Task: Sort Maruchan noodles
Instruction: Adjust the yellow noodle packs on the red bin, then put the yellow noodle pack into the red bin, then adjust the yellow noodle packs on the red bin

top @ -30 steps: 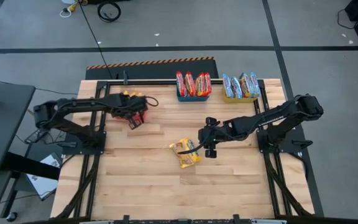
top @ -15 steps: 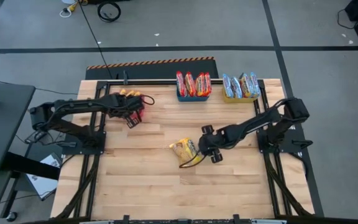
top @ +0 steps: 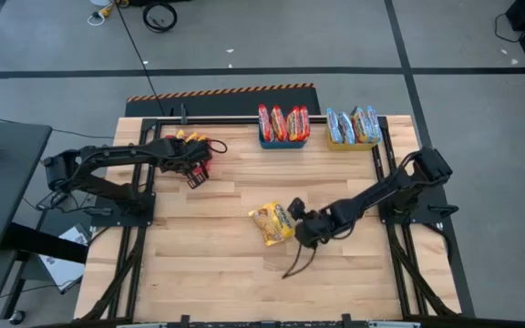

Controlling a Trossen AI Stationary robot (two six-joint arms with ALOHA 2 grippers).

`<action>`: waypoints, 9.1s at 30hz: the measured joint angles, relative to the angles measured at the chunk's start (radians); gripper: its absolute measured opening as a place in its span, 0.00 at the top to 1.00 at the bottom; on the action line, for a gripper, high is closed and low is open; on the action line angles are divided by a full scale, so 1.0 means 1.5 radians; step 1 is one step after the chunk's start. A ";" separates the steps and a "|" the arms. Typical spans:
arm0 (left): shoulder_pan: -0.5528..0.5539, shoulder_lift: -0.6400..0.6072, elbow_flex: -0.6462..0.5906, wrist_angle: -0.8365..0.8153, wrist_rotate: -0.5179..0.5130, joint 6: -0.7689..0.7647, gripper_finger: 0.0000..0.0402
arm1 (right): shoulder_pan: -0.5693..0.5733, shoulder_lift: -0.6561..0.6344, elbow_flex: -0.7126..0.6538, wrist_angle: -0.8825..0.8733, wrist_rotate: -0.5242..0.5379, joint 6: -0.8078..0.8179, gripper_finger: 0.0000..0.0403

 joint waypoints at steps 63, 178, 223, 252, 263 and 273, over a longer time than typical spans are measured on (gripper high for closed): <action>-0.321 0.403 0.274 0.464 0.109 -0.022 0.40 | -0.013 -0.315 -0.004 -0.150 -0.014 0.458 0.49; 0.261 -0.067 0.162 -0.201 -0.194 0.221 1.00 | -0.027 -0.356 -0.018 -0.267 0.000 0.595 0.50; -0.178 -0.031 0.168 -0.112 0.466 0.397 1.00 | -0.013 -0.356 -0.018 -0.303 -0.008 0.666 0.50; -0.219 -0.026 0.117 0.099 0.395 0.410 0.77 | -0.059 -0.356 -0.018 -0.278 0.032 0.678 0.50; -0.303 -0.008 0.185 0.121 0.272 0.156 0.57 | -0.063 -0.356 -0.018 -0.282 0.028 0.654 0.50; -0.391 0.095 0.184 0.096 0.091 -0.040 0.68 | -0.087 -0.356 -0.018 -0.277 0.032 0.584 0.50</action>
